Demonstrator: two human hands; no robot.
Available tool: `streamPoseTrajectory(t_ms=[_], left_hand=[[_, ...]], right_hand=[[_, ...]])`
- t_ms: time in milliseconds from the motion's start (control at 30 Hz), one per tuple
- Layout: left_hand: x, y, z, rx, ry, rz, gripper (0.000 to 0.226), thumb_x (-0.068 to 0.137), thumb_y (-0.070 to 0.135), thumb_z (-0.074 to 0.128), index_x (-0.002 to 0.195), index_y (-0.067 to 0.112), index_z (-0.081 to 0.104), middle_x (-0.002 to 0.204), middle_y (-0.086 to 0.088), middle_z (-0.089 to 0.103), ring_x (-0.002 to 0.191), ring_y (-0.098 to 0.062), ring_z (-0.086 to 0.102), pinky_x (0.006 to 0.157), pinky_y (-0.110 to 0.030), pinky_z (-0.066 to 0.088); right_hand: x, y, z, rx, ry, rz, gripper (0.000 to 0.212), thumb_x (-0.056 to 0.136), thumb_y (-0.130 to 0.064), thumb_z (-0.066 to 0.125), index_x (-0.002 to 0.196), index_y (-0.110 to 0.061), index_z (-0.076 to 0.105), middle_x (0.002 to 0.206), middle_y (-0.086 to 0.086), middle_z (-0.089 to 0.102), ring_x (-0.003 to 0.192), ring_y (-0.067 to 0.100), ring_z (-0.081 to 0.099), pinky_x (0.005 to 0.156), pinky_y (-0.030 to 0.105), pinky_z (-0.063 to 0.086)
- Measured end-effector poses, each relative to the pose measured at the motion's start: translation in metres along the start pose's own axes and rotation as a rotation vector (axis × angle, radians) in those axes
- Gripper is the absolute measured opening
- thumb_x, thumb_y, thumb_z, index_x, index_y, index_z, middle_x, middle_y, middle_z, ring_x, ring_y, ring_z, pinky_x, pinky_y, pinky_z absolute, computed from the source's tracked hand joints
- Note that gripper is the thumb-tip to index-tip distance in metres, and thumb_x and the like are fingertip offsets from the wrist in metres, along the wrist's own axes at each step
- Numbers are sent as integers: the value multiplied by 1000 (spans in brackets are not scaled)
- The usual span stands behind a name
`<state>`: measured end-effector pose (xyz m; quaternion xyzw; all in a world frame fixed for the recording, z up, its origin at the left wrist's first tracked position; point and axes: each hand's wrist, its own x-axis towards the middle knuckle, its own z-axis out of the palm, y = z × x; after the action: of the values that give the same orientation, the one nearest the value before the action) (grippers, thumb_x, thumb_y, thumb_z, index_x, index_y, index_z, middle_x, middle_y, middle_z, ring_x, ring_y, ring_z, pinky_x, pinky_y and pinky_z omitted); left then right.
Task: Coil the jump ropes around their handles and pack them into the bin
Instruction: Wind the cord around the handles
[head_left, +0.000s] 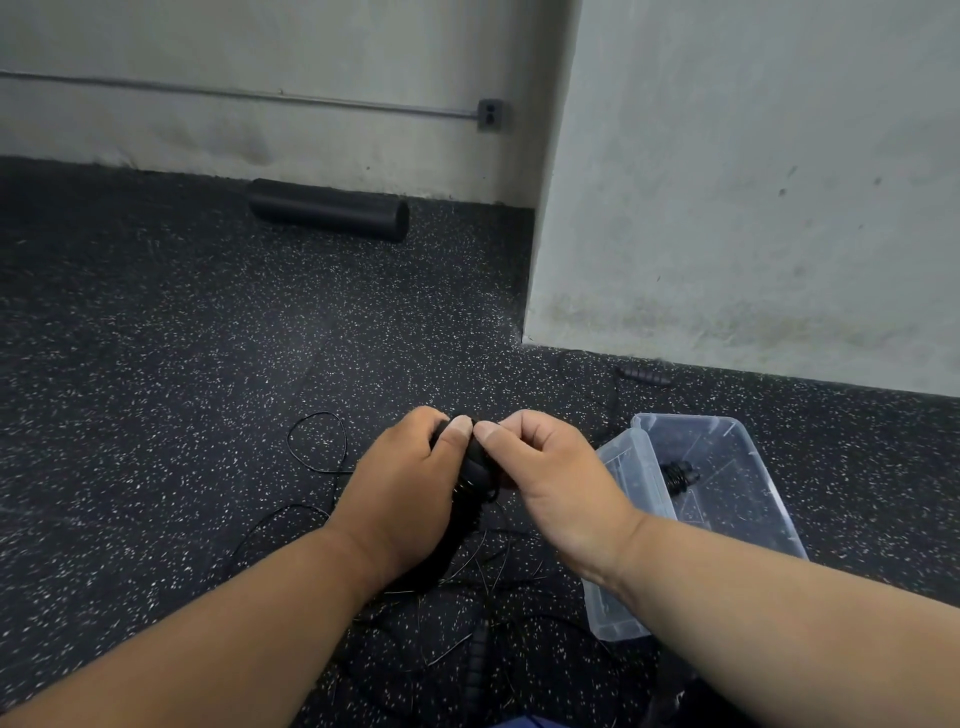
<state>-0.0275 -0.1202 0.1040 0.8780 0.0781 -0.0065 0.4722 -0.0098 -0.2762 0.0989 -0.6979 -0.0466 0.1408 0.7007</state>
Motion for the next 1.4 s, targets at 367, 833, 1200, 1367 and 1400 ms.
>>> streamPoseTrajectory(t_ms=[367,833,1200,1367,1400], left_hand=[[0,1,-2,-146,-23,69,29,109,37,44,88,24,59,80,2,67,72,-12,58,70,-42,50],[0,6,-8,-306,-34,-15,33,100,51,49,91,22,62,88,-10,69,77,-25,63,75,-62,56],[9,9,-8,-176,21,14,27,108,37,48,94,18,62,90,-1,69,88,-23,63,81,-47,52],[8,11,-11,-198,23,6,28,107,36,49,95,15,63,93,-4,69,87,-25,63,80,-47,51],[8,12,-11,-198,21,7,28,107,36,49,94,15,62,92,-5,68,84,-23,62,78,-46,51]], right_hand=[[-12,-1,10,183,24,-63,12,92,-18,77,92,-11,67,67,-12,62,64,3,57,63,25,54],[3,-6,10,124,-30,-40,31,83,-17,88,80,-21,58,80,6,45,78,22,43,71,39,45],[7,-7,18,71,20,-66,13,88,-17,70,85,-21,58,78,4,42,75,21,34,61,36,32],[8,-13,21,-80,94,-110,19,80,-22,68,79,-16,50,70,0,42,66,16,36,56,33,32],[8,-14,21,-97,106,-128,20,83,-19,67,80,-11,49,69,-1,42,65,13,36,54,32,32]])
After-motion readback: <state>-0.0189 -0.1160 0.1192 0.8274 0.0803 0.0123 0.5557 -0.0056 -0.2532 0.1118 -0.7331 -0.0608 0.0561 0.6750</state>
